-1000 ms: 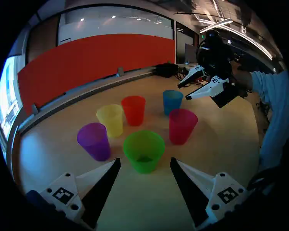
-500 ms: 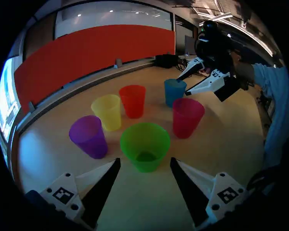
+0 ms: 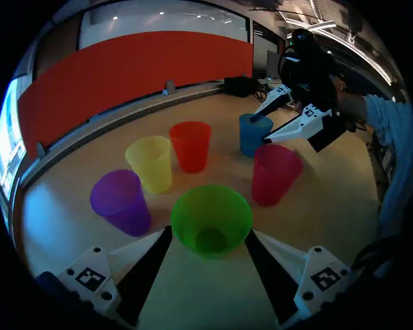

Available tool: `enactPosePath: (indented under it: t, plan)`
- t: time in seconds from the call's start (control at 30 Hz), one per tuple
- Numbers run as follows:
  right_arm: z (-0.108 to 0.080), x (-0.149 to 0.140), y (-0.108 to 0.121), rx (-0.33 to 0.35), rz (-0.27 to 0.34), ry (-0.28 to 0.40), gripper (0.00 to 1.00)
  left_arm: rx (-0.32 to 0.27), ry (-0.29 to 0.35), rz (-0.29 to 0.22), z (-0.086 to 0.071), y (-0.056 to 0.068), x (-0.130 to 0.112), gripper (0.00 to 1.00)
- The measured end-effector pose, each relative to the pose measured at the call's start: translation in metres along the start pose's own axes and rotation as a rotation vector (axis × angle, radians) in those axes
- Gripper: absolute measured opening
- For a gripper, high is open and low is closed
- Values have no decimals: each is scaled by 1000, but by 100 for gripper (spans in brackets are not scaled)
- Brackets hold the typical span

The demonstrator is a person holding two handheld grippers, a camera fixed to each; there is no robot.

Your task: Pour water

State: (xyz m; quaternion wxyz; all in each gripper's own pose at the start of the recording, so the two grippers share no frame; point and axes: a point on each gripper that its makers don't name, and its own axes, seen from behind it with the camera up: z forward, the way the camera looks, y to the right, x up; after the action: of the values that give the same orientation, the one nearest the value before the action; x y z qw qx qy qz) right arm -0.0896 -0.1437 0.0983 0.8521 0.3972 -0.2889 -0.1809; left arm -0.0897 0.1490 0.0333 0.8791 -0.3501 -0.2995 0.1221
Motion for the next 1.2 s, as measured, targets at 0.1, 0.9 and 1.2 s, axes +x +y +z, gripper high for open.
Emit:
enactPosePath:
  t: [0.1,0.9,1.2]
  plan:
    - [4,2,-1,2,-2,2,100,-2,-1,-1,3,0,1,96]
    - [8,6,1,3,-8,7,98,-5,-7,-21,9,-2,2,83]
    - [7,6,-1,2,-1,11,92,-3,5,-13,7,-1,5,83]
